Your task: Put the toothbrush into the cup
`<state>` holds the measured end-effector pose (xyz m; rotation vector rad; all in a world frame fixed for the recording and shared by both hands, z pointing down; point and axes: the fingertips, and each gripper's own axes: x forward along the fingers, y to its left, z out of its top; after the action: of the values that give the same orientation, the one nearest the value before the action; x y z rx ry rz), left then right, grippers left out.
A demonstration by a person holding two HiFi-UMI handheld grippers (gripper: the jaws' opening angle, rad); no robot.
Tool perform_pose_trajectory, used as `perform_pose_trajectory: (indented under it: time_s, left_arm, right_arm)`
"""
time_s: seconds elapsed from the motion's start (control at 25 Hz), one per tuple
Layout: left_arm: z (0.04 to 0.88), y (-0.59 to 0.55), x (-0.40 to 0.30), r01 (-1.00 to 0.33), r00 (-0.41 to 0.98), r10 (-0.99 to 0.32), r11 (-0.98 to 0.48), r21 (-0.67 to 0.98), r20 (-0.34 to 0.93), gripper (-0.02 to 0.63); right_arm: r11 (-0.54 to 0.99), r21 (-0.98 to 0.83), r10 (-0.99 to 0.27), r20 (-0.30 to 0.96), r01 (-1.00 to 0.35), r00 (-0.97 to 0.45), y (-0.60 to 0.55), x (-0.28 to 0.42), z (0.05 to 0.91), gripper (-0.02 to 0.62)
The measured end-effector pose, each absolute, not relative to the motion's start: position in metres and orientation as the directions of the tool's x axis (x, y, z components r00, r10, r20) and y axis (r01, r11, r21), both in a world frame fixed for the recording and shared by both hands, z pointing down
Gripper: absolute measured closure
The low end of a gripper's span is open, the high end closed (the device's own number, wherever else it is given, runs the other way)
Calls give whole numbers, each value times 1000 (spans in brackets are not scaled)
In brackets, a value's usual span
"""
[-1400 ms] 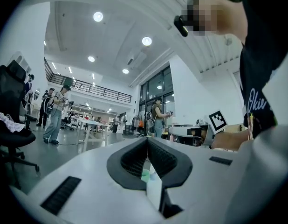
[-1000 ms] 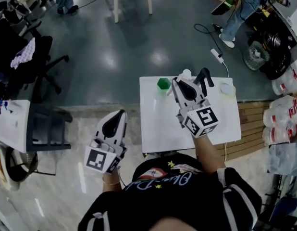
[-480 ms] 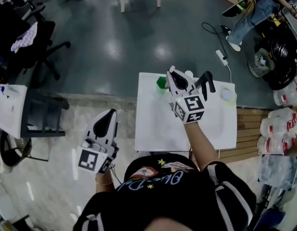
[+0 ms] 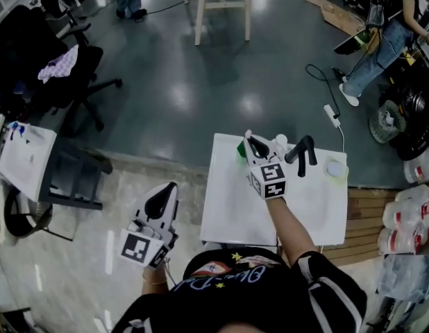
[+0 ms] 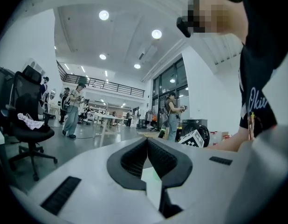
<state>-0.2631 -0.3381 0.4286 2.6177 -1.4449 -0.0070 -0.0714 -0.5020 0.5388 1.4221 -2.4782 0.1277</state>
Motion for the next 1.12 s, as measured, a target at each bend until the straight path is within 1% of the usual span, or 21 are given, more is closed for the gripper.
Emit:
perform_pose_trajectory:
  time_s: [0.32, 0.56, 0.76, 0.84, 1.12]
  left_arm:
    - [425, -322, -270, -864, 499, -864, -489, 124, 68, 603]
    - [420, -307, -275, -879, 471, -880, -462, 119, 64, 603]
    - [418, -293, -272, -882, 462, -885, -452, 136, 52, 603]
    - [416, -289, -272, -880, 464, -885, -454, 138, 43, 603]
    - [413, -285, -268, -876, 473, -880, -464, 134, 45, 603]
  right_arm:
    - [528, 103, -808, 368, -843, -461, -501, -74, 568, 583]
    - [558, 143, -795, 374, -817, -478, -501, -83, 569, 581]
    - [589, 102, -758, 414, -802, -504, -491, -87, 572, 572]
    - [590, 91, -755, 415, -803, -508, -489, -88, 570, 532]
    - [591, 51, -763, 359, -805, -537, -479, -89, 542, 517]
